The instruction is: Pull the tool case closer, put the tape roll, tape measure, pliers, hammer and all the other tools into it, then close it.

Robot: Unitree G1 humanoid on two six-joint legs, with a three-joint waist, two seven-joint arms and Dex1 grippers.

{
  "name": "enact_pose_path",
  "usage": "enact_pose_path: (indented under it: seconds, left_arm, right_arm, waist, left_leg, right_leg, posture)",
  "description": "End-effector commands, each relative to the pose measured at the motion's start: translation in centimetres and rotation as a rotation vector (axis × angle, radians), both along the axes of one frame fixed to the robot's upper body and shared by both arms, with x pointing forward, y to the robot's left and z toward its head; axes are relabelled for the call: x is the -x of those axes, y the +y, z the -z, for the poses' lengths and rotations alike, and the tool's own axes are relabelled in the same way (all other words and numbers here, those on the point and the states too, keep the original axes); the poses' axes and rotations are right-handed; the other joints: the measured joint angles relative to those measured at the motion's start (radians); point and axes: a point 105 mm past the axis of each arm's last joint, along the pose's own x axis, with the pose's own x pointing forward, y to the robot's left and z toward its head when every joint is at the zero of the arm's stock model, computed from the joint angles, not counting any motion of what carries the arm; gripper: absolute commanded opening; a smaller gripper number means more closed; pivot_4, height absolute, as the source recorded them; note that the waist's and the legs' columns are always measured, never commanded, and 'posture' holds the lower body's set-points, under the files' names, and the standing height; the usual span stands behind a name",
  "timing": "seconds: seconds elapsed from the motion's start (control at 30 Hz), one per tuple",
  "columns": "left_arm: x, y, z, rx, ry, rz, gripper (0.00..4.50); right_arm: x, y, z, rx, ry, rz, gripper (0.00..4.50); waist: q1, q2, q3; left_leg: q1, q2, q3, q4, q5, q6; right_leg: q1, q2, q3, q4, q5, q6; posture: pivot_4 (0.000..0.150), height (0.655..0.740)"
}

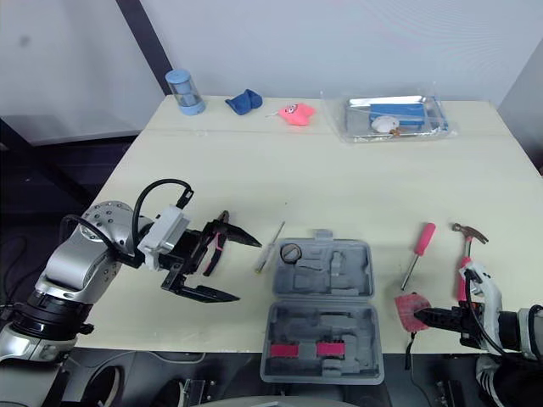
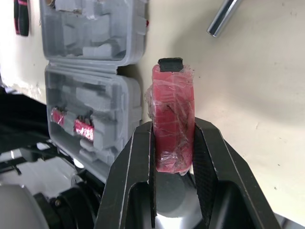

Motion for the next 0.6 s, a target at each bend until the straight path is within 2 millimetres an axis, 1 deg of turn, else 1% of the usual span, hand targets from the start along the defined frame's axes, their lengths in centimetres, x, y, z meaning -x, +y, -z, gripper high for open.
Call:
enact_pose_path:
  seconds: [0.03,0.13,0.27,0.33,0.37,0.5,0.53,0.6]
  left_arm:
    - [1.1,-0.1,-0.9,-0.008,-0.028,0.089,4.50]
    - [1.1,-0.1,-0.8,-0.017,-0.031,0.090,4.50]
    - [1.1,-0.1,-0.7,-0.017,-0.035,0.093,4.50]
    - [1.1,-0.2,-0.8,-0.016,-0.035,0.095,4.50]
    - [1.1,-0.2,-0.8,-0.016,-0.035,0.094,4.50]
    - [1.0,-0.1,-0.7,-0.015,-0.036,0.091,4.50]
    - [1.0,-0.2,-0.7,-0.014,-0.036,0.091,4.50]
    - [1.0,-0.2,-0.7,-0.012,-0.036,0.090,4.50]
  right_arm:
    - [0.0,0.5,-0.1,-0.013,-0.013,0.000,0.50]
    - [0.1,0.7,0.5,-0.022,-0.005,0.024,0.50]
    - [0.2,0.5,1.5,0.021,-0.005,0.039,0.50]
    - [0.0,0.2,1.7,0.055,-0.026,0.051,1.53]
    - [-0.2,0.1,1.7,0.065,-0.042,0.056,1.86]
    - [-0.6,-0.2,1.5,0.083,-0.077,0.070,3.99]
    - [-0.6,-0.3,1.4,0.091,-0.086,0.071,4.42]
    - [-0.7,-0.4,1.2,0.108,-0.110,0.059,4.47]
  waist:
    - [0.000,0.001,0.000]
    - [0.000,0.001,0.000]
    - [-0.001,0.000,0.000]
    - [-0.001,0.000,0.000]
    - [-0.001,0.001,0.000]
    - [-0.002,0.000,0.000]
    - [-0.002,0.000,0.000]
    - [-0.001,0.000,0.000]
  left_leg:
    - [0.000,0.000,0.000,0.000,0.000,0.000]
    - [0.000,0.000,0.000,0.000,0.000,0.000]
    - [0.000,0.000,0.001,0.000,0.000,0.000]
    - [0.001,0.000,0.000,0.000,0.000,0.000]
    - [0.001,0.000,0.000,0.000,0.000,0.000]
    - [0.001,0.000,0.000,0.000,0.000,0.000]
    - [0.001,0.000,0.000,0.000,0.000,0.000]
    - [0.002,0.000,0.001,0.000,0.000,0.000]
  right_leg:
    - [0.000,0.000,0.000,0.000,0.000,0.000]
    - [0.000,0.000,0.000,0.000,0.000,0.000]
    - [0.000,0.000,0.001,0.000,0.000,0.000]
    - [0.000,0.000,0.001,0.000,0.000,0.000]
    - [0.000,0.001,0.001,0.000,0.000,0.000]
    - [0.000,0.001,0.001,0.000,0.000,0.000]
    - [0.001,0.001,0.001,0.000,0.000,0.000]
    - [0.001,0.001,0.001,0.000,0.000,0.000]
  posture:
    - [0.150,0.7400]
    - [0.150,0.7400]
    - [0.150,0.7400]
    - [0.150,0.7400]
    - [0.150,0.7400]
    - [0.150,0.7400]
    - [0.150,0.7400]
    - [0.150,0.7400]
